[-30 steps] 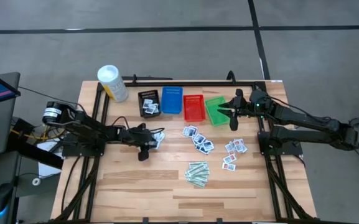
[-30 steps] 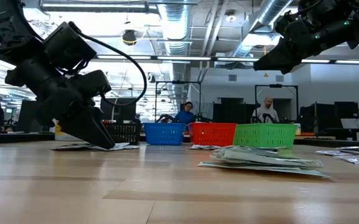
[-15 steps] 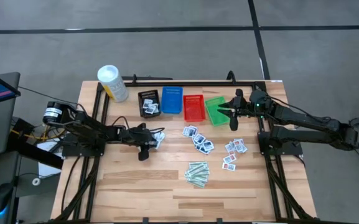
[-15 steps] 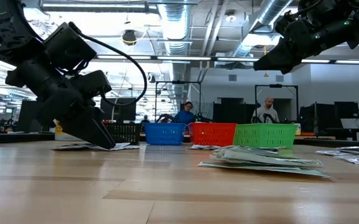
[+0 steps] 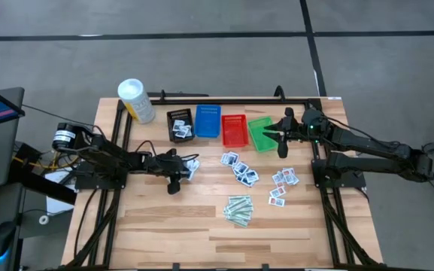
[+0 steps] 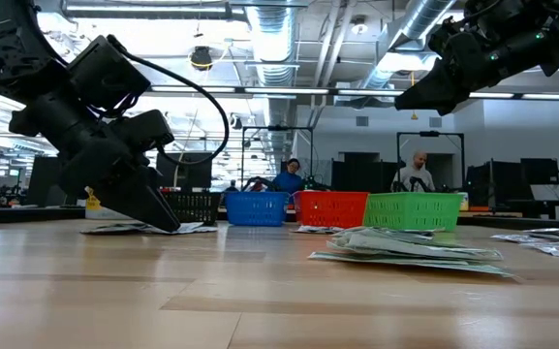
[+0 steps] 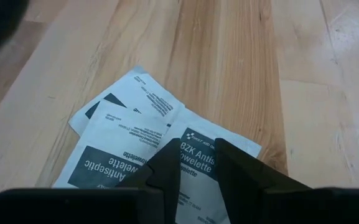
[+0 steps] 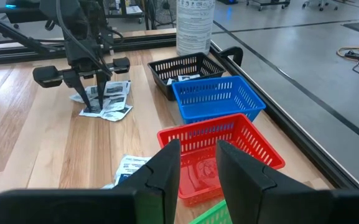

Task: Pick & Place First Aid Supplies
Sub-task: Put the gray pad into the black bin

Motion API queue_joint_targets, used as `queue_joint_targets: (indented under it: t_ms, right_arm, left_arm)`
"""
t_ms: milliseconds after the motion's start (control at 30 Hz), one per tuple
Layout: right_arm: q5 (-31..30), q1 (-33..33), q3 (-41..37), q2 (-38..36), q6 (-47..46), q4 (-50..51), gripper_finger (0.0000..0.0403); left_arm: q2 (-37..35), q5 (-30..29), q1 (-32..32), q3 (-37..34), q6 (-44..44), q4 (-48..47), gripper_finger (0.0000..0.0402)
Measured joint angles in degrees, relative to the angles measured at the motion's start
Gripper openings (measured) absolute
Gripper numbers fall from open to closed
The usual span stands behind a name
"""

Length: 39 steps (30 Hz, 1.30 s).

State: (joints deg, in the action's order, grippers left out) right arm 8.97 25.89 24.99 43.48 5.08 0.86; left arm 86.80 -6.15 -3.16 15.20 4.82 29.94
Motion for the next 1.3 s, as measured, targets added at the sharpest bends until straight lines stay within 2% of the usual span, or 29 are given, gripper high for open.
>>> queue_joint_targets:
  t_ms: [300,633,1033,1300]
  right_arm:
    - [0.0,0.0,0.0,0.0,0.0,0.0,0.0098]
    - [0.0,0.0,0.0,0.0,0.0,0.0,0.0098]
    - [0.0,0.0,0.0,0.0,0.0,0.0,0.0098]
    - [0.0,0.0,0.0,0.0,0.0,0.0,0.0098]
  left_arm:
    - [0.0,0.3,0.0,0.0,-1.0,1.0,0.0071]
    - [0.0,0.6,0.0,0.0,-3.1,1.2,0.0006]
    - [0.0,0.3,0.0,0.0,-2.6,1.3,0.0019]
    - [0.0,0.2,0.0,0.0,-2.6,1.3,0.0090]
